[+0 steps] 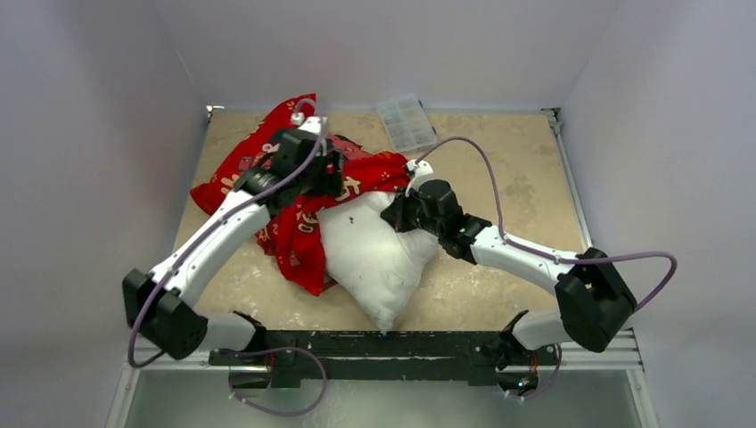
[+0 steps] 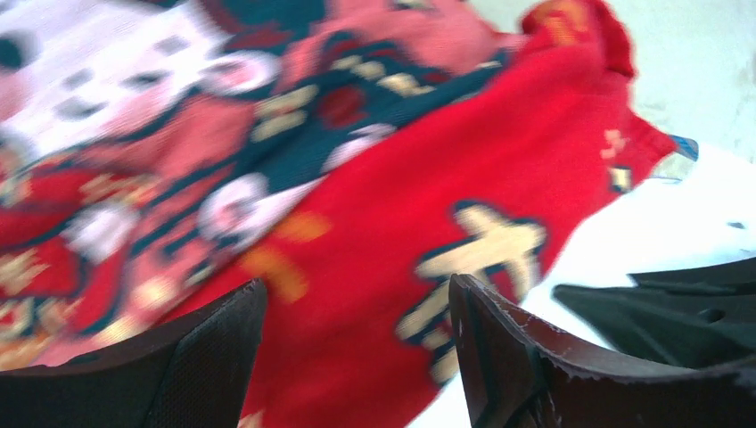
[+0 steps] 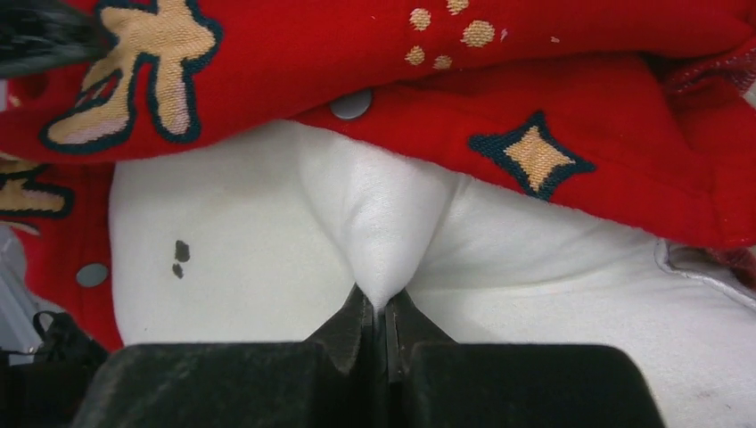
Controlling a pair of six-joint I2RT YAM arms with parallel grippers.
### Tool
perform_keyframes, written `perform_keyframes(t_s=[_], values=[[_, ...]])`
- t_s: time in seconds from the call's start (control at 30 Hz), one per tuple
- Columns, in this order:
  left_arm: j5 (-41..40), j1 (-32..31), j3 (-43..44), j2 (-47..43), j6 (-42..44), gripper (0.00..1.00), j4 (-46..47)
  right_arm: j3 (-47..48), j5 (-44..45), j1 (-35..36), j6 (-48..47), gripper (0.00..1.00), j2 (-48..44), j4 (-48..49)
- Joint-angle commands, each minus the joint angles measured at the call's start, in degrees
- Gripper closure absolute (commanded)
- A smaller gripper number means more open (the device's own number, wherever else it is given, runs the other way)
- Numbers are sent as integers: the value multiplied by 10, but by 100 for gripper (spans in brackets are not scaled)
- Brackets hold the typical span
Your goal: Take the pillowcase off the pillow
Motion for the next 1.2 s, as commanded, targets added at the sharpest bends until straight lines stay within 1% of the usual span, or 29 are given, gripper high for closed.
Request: perform_keyframes(t_s=[0.0, 0.2, 0.3, 0.37, 0.47, 0.63, 0.7, 0.73, 0.77, 0.83, 0.9, 0.93, 1.07, 1.17], values=[[-61, -84, 103, 85, 44, 26, 26, -18, -51, 17, 0, 100, -34, 11], [-44, -113, 220, 180, 71, 25, 34, -25, -24, 22, -7, 100, -80, 22], [-24, -123, 268, 229, 86, 25, 35, -27, -23, 23, -9, 100, -84, 24], [-21, -131, 302, 269, 96, 24, 19, -27, -23, 23, -9, 100, -84, 25], [-33, -143, 346, 331, 115, 24, -6, -29, -21, 24, -10, 100, -88, 28], [-64, -153, 391, 407, 139, 24, -57, -30, -5, 25, -8, 100, -101, 26], [-87, -154, 400, 425, 140, 32, -72, -29, 6, 25, -5, 100, -109, 24], [-99, -154, 401, 432, 141, 40, -76, -29, 12, 25, -3, 100, -114, 24], [-114, -154, 402, 437, 143, 51, -79, -28, 14, 24, -1, 100, -119, 21], [-162, -154, 407, 443, 143, 74, -85, -27, 32, 25, 4, 100, -135, 18], [-212, -153, 413, 441, 143, 95, -87, -24, 48, 25, 8, 100, -154, 13], [-237, -152, 416, 437, 144, 100, -86, -23, 56, 25, 11, 100, -163, 10], [-329, -134, 430, 418, 146, 100, -78, -23, 88, 25, 27, 100, -230, 3], [-357, -97, 435, 401, 136, 100, -79, -28, 122, 25, 37, 100, -295, -3]])
